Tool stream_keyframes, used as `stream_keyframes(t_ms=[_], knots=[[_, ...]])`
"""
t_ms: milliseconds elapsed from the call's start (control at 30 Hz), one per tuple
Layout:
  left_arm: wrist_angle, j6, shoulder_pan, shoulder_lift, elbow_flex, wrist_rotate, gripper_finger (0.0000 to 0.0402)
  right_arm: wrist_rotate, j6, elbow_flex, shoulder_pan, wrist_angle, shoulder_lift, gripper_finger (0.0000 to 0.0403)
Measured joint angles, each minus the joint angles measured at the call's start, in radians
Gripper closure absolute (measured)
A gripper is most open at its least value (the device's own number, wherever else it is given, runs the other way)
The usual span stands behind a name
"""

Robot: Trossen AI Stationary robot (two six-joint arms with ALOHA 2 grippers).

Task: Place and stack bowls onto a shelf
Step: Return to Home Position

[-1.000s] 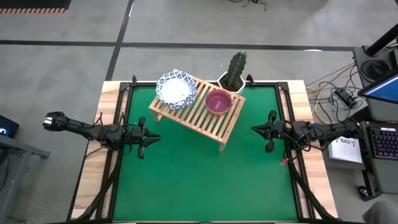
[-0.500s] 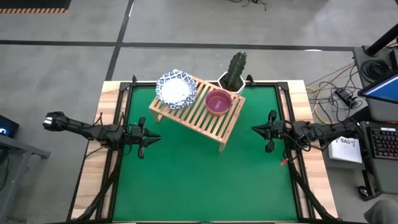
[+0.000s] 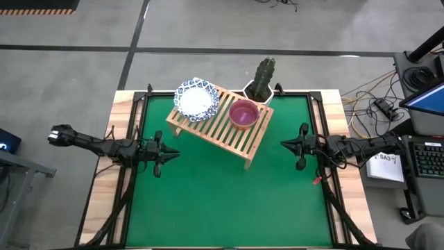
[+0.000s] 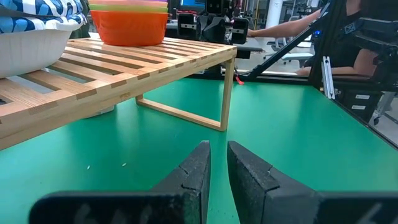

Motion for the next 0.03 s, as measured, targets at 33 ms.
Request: stream_keyframes(t_ms=[33], knots=[[0.000, 0.000, 0.000, 0.000, 0.000, 0.000, 0.0365, 0.000, 0.000, 0.000, 0.000, 0.000, 0.000, 0.0390]])
